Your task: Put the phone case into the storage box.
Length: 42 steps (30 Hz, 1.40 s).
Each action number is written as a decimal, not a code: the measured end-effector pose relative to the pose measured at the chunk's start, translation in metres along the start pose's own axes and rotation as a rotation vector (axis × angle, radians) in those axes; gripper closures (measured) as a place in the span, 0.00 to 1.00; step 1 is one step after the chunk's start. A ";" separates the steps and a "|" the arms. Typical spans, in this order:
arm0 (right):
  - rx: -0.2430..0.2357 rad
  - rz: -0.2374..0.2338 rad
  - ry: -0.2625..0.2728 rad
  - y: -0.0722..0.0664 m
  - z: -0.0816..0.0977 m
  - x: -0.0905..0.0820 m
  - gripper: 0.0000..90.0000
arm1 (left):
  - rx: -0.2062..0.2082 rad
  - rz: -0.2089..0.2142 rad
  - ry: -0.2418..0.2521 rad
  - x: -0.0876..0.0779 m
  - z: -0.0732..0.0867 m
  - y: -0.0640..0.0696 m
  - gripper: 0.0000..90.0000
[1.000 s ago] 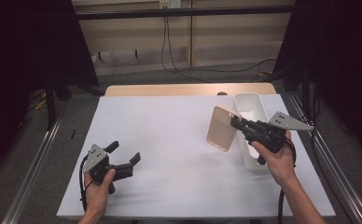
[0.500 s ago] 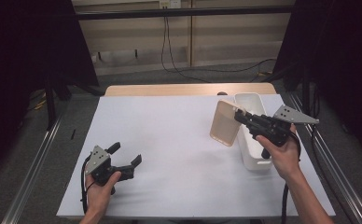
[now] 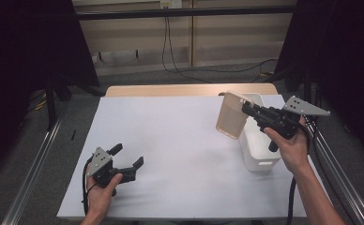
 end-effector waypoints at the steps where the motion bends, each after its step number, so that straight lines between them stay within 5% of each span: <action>1: -0.002 0.004 0.001 0.002 -0.001 -0.001 0.90 | -0.001 0.002 -0.002 0.000 0.000 0.000 0.05; 17: -0.021 0.035 0.023 0.027 -0.021 -0.014 0.90 | -0.004 0.000 -0.001 -0.002 -0.001 0.000 0.05; 42: -0.047 0.081 0.008 0.068 -0.015 -0.021 0.90 | 0.005 -0.010 -0.012 -0.002 -0.001 -0.002 0.05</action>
Point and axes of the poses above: each handheld gripper's, and its own axes: x roughly forward along the jaws, z roughly out of its underside, y roughly to its right, the point moved 4 cm from there along x, roughly forward along the jaws, and after that the axes turned 12 degrees about -x, right-handed, at the moved point
